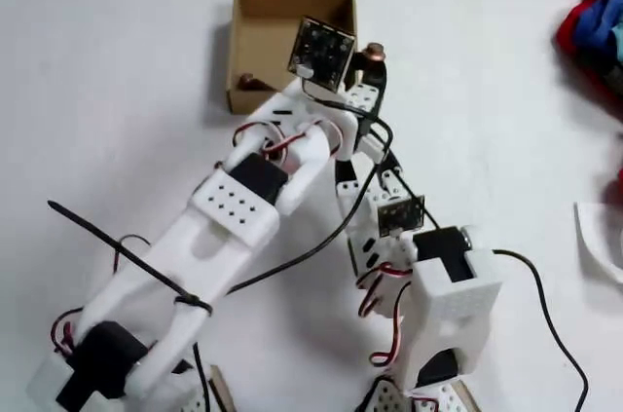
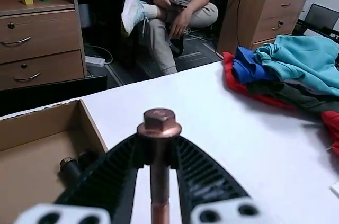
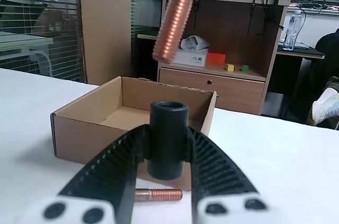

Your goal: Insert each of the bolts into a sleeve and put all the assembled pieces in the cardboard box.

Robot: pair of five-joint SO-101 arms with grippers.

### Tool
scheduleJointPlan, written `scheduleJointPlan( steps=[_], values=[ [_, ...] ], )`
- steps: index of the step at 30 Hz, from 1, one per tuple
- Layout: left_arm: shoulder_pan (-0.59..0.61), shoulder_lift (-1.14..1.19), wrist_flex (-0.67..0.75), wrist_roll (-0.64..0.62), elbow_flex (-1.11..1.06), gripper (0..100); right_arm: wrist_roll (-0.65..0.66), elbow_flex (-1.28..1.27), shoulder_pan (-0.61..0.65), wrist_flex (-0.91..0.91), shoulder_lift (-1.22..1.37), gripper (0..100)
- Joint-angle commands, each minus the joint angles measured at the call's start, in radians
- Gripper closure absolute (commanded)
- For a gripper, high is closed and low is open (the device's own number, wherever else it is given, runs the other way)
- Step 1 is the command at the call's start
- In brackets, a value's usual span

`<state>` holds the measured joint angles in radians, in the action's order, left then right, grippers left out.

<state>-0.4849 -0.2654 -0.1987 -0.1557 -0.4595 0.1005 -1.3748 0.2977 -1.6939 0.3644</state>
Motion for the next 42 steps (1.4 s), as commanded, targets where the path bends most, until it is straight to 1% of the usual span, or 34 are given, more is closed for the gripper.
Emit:
scheduleJointPlan(
  steps=[1, 3, 6, 12, 16, 20, 25, 42],
  values=[
    [-0.005, -0.008, 0.029, -0.066, 0.002, 98, 0.005, 0.021, -0.002, -0.028, -0.002, 97.7],
    [0.002, -0.008, 0.052, -0.118, -0.007, 98, 0.005, 0.021, -0.002, -0.028, -0.002, 97.7],
    [0.014, -0.006, 0.048, -0.141, -0.012, 98, 0.005, 0.021, -0.005, -0.028, -0.002, 97.7],
    [0.025, -0.003, 0.055, -0.141, -0.076, 98, 0.005, 0.021, -0.005, -0.028, -0.002, 97.7],
    [0.043, 0.017, 0.100, -0.137, -0.091, 98, 0.005, 0.021, -0.004, -0.028, -0.002, 97.7],
    [0.046, 0.037, 0.123, -0.137, -0.081, 98, 0.005, 0.021, -0.005, -0.028, -0.002, 97.7],
    [0.043, 0.005, 0.132, -0.141, -0.073, 98, 0.005, 0.021, -0.005, -0.028, -0.002, 97.7],
    [0.043, 0.008, 0.135, -0.133, -0.008, 98, 0.005, 0.023, -0.002, -0.028, -0.002, 97.7]
  ],
)
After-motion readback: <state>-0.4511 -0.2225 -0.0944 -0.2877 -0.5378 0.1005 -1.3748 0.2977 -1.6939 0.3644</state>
